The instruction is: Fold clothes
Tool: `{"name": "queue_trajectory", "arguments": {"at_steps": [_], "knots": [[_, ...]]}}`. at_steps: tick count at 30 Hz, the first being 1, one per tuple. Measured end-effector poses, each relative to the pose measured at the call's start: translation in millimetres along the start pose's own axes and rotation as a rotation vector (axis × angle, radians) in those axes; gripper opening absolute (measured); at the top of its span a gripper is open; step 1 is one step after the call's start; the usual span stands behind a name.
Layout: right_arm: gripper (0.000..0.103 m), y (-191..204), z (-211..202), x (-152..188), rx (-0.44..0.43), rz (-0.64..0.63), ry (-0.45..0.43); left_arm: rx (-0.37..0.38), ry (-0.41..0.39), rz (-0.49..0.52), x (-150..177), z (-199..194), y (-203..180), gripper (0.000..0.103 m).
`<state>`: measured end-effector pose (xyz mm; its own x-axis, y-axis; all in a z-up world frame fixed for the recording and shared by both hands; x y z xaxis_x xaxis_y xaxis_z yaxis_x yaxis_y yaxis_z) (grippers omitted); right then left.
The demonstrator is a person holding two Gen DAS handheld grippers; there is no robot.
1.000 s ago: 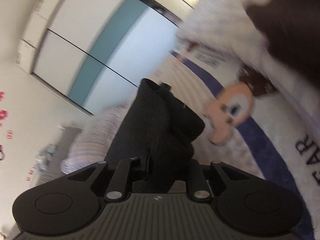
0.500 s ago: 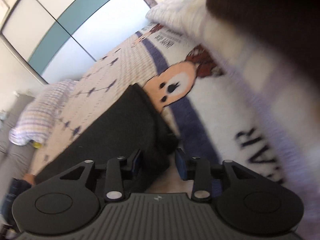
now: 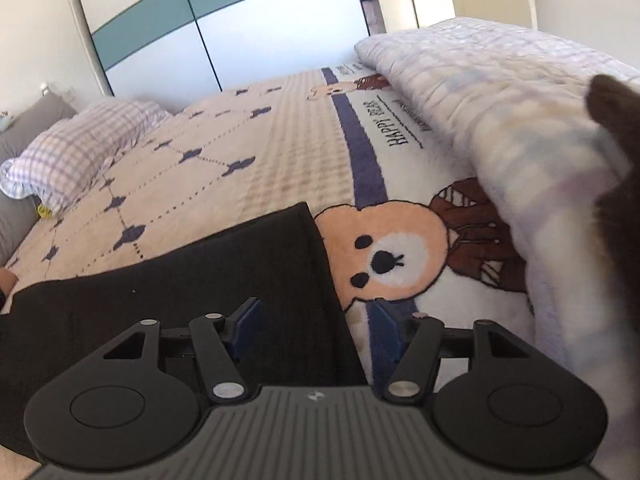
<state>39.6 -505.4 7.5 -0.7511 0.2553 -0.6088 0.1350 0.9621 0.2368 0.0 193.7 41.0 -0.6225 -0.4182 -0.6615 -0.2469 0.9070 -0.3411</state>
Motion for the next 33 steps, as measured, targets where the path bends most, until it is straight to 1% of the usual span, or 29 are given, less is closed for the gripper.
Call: {"name": "queue_trajectory", "arguments": {"at_steps": [1,2,3,4,5,6,8,9,10,11,12,13,15,18,20,21,22,24,25,27,29,30,31,32,33], "knots": [[0.063,3,8,-6,0.011,-0.016,0.01,-0.006,-0.002,0.016,2,2,-1,0.082],[0.063,7,13,-13,0.018,-0.033,0.009,-0.023,-0.009,0.038,4,4,-2,0.076],[0.063,11,18,-21,0.025,-0.05,0.008,-0.058,-0.014,0.065,5,6,-5,0.068],[0.063,15,22,-29,0.032,-0.067,0.006,-0.096,-0.008,0.084,6,8,-7,0.052],[0.063,18,27,-37,0.039,-0.084,0.005,-0.119,0.001,0.092,6,8,-7,0.044],[0.063,22,31,-45,0.046,-0.101,0.004,-0.122,0.002,0.096,6,7,-8,0.042],[0.063,30,41,-60,0.058,-0.134,0.003,-0.117,-0.01,0.115,6,4,-11,0.036],[0.063,32,47,-66,0.057,-0.146,0.01,-0.115,-0.017,0.13,6,2,-11,0.035],[0.062,34,54,-72,0.053,-0.156,0.022,-0.113,-0.02,0.143,7,0,-12,0.031],[0.058,35,64,-74,0.036,-0.158,0.059,-0.111,-0.022,0.159,8,0,-12,0.029],[0.032,37,71,-77,0.023,-0.162,0.087,-0.108,-0.025,0.169,8,0,-12,0.028],[0.023,40,68,-79,0.034,-0.172,0.065,-0.101,-0.025,0.166,8,-1,-11,0.027],[0.015,48,62,-84,0.056,-0.192,0.022,-0.085,-0.026,0.143,9,-2,-7,0.026],[0.012,59,53,-92,0.088,-0.222,-0.043,-0.076,-0.043,0.121,16,-9,-4,0.024],[0.012,65,42,-100,0.105,-0.232,-0.091,-0.088,-0.077,0.136,23,-13,-8,0.024],[0.012,66,42,-102,0.117,-0.236,-0.095,-0.093,-0.091,0.134,27,-15,-9,0.024],[0.012,65,48,-104,0.135,-0.236,-0.084,-0.096,-0.1,0.122,30,-14,-8,0.024],[0.013,60,71,-100,0.183,-0.232,-0.03,-0.1,-0.107,0.109,36,-11,-8,0.025],[0.015,57,84,-96,0.209,-0.236,-0.002,-0.104,-0.104,0.113,37,-10,-8,0.027],[0.028,52,107,-89,0.26,-0.241,0.044,-0.085,-0.095,0.107,36,-12,-4,0.03],[0.038,52,93,-91,0.273,-0.22,-0.021,-0.047,-0.077,0.085,33,-17,2,0.033],[0.043,53,81,-92,0.28,-0.206,-0.062,-0.032,-0.071,0.077,31,-21,5,0.036],[0.044,54,68,-92,0.283,-0.194,-0.099,-0.024,-0.07,0.07,31,-25,8,0.039],[0.045,56,56,-88,0.272,-0.188,-0.12,-0.017,-0.076,0.063,30,-30,9,0.039],[0.051,59,43,-84,0.26,-0.183,-0.141,-0.008,-0.088,0.06,30,-36,8,0.039]]}}
Point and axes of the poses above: each gripper's, at about its wrist camera, not at the fingertips, and z roughly the way its jaws point, y to its left, x to its underside, the point moved 4 cm from there along z, roughly the way its jaws point, and after that the axes turned 12 degrees about y, right-handed, at the moved point
